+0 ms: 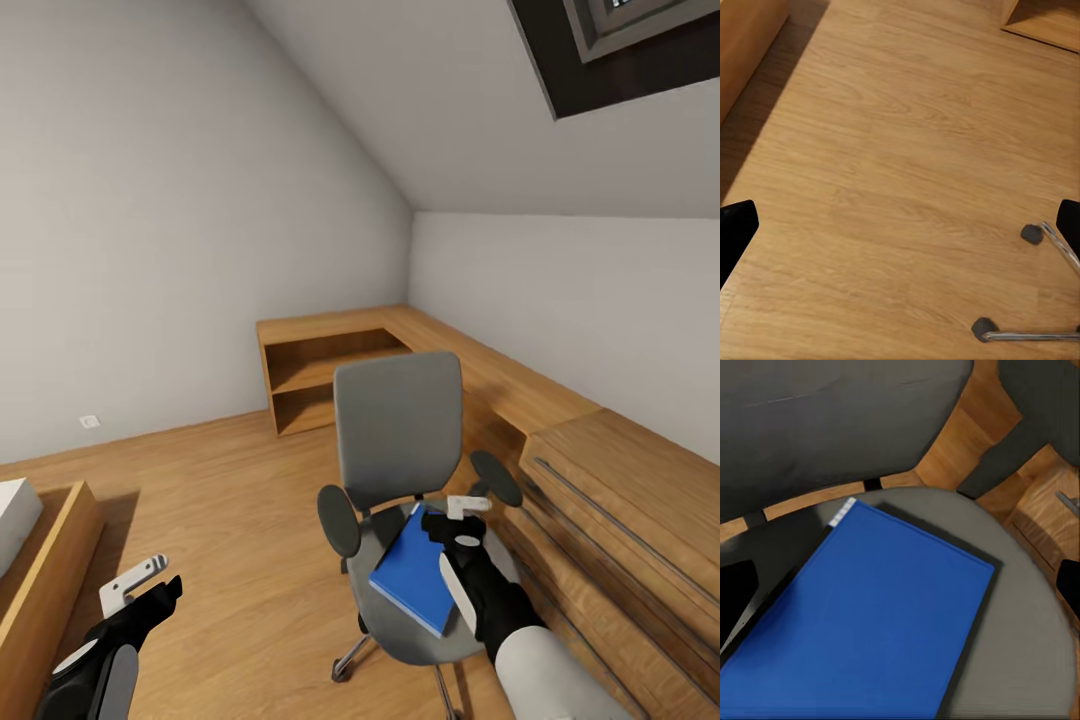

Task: In the bedroom, organize the workspace by keeping the computer under the desk, ensuring the monitor is on the desk, placing the keyboard on the desk next to the monitor, placing the mouse on the desk next to the keyboard, moving the folder from the swivel chair onto the desk next to the mouse, stacking the notebook on top of the folder with the pen on top of the notebook, and positioning the swivel chair next to the desk.

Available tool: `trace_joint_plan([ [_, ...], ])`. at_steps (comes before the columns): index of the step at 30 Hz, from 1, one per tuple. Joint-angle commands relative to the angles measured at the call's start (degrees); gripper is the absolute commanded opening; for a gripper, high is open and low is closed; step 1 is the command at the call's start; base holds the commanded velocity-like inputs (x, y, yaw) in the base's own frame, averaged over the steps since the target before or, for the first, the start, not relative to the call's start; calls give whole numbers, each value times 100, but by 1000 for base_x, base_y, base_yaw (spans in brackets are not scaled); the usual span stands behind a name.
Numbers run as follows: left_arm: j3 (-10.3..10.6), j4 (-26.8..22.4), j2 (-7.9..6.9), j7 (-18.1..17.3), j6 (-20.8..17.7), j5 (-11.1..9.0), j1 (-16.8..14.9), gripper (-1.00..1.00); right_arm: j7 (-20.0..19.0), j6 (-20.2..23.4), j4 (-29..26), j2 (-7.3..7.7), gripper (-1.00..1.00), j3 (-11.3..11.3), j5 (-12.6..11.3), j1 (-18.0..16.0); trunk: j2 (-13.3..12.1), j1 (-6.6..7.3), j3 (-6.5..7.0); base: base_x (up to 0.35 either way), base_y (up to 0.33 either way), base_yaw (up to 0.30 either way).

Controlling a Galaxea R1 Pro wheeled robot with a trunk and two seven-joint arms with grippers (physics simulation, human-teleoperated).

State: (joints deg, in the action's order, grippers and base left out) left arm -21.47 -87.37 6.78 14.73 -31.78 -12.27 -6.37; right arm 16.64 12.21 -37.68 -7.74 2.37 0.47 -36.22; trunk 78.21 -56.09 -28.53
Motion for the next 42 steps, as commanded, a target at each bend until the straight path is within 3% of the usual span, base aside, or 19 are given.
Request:
trace_joint_plan([
  [1,-4,-8,4,39,-22,-60,-4,100,37,10,53,4,100,23,9,-18,45,-23,-25,0,0,0],
  [7,-9,-8,6,39,-22,-59,-4,100,34,-95,477,12,100,13,0,-354,286,-154,-132,0,0,0],
  [15,-7,-8,7,41,-24,-57,-4,100,22,-404,1871,151,100,-29,-26,-1467,607,-330,-276,0,0,0],
  [19,-2,-8,7,41,-28,-57,-4,100,-53,-574,2224,228,100,-36,-34,-1740,767,-418,-348,0,0,0],
  [23,7,-6,7,39,-33,-56,-4,100,-388,-665,2363,299,100,-83,-38,-1850,928,-506,-420,0,0,0],
  [25,109,-1,7,39,-44,-56,-4,100,-592,-836,2425,299,100,-231,-38,-1872,1008,-550,-455,0,0,0],
  [31,253,-1,7,31,-71,-56,-4,100,-647,-1789,2939,229,100,-309,-38,-1871,1249,-681,-563,0,0,0],
  [42,372,1,7,31,-74,-54,-4,100,-629,-1864,2942,174,100,-320,-38,-1862,1690,-923,-761,0,0,0],
])
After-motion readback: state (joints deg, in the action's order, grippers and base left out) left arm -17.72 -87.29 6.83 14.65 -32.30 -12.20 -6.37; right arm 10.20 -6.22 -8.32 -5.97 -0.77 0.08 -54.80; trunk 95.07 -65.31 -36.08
